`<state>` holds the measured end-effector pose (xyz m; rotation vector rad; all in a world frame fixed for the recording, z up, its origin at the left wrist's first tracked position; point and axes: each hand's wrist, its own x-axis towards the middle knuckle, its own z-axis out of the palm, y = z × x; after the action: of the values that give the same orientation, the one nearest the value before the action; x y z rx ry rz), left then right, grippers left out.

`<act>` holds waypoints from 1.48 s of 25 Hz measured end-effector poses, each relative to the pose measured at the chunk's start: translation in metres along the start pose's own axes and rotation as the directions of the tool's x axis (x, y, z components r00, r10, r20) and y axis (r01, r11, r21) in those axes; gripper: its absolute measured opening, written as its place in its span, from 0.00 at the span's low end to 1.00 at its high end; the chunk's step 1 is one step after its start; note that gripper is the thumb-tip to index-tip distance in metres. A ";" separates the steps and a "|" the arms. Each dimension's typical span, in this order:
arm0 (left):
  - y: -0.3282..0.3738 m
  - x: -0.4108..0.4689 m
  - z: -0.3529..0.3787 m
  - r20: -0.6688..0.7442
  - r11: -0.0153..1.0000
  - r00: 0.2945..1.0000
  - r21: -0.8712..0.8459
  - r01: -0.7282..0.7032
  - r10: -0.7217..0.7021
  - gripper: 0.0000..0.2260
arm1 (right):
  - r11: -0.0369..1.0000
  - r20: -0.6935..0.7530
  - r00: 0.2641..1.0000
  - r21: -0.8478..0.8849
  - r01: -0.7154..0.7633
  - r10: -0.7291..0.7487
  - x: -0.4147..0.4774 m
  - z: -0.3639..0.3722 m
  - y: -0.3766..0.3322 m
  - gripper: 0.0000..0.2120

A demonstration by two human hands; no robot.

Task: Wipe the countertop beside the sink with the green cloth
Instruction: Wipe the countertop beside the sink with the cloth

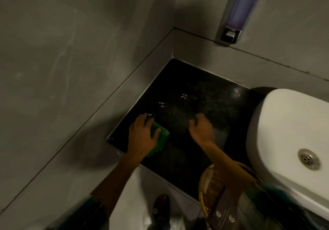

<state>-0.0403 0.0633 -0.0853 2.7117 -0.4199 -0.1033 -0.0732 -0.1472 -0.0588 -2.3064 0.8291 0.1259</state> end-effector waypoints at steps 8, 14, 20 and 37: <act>0.024 -0.008 0.044 0.012 0.962 0.992 0.243 0.123 -0.129 0.37 | 0.918 -0.359 0.932 -0.385 -0.099 -0.050 0.061 0.007 0.088 0.34; 0.013 0.086 0.044 0.004 0.965 0.990 0.227 0.135 -0.140 0.35 | 0.913 -0.437 0.898 -0.381 -0.143 -0.042 0.070 0.012 0.088 0.31; 0.023 0.072 0.042 0.163 0.916 0.932 0.193 -0.350 0.322 0.33 | 0.912 -0.475 0.878 -0.386 -0.142 -0.064 0.071 0.012 0.089 0.31; 0.073 0.028 0.081 0.262 0.837 0.820 0.074 -0.543 0.509 0.30 | 0.911 -0.409 0.912 -0.390 -0.137 -0.038 -0.010 0.051 0.115 0.25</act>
<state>-0.0445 -0.0393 -0.1314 2.6156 -1.2811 -0.2435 -0.1433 -0.1755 -0.1604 -2.7626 1.1648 -0.1892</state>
